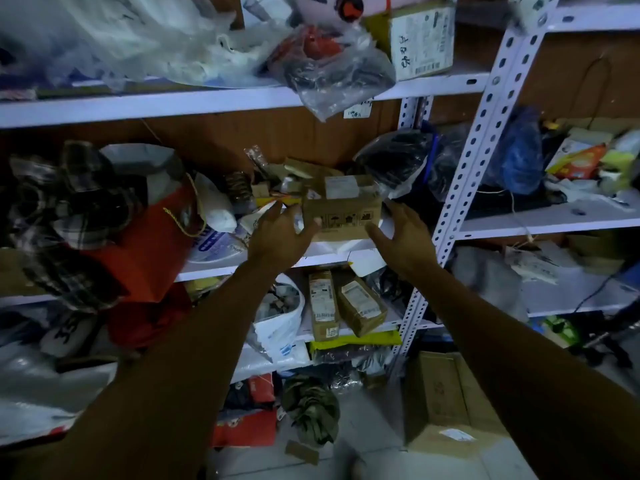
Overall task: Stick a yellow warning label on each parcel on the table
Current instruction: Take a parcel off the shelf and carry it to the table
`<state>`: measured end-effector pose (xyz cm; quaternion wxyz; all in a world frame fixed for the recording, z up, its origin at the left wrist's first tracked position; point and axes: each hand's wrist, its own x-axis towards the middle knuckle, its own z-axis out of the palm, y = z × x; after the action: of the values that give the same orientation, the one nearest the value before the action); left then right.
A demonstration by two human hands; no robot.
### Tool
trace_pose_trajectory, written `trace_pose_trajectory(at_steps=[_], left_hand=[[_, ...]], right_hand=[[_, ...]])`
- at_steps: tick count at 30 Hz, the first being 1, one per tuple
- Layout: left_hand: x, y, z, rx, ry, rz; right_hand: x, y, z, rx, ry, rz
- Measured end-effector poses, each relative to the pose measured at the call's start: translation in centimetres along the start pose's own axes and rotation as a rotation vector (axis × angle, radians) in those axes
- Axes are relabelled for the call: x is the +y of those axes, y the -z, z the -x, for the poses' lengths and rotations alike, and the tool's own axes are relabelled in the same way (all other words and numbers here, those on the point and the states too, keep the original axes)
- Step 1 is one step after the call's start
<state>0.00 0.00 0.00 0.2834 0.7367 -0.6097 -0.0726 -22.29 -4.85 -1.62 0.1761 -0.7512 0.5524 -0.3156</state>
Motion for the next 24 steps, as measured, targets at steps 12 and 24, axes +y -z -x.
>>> trace_pose_trajectory(at_steps=[12, 24], left_hand=[[1.4, -5.5, -8.7, 0.089, 0.336, 0.511], [0.9, -10.3, -11.2, 0.257, 0.482, 0.958]], right_hand=[[3.8, -5.6, -11.0, -0.028, -0.130, -0.453], [3.7, -6.7, -12.7, -0.057, -0.172, -0.824]])
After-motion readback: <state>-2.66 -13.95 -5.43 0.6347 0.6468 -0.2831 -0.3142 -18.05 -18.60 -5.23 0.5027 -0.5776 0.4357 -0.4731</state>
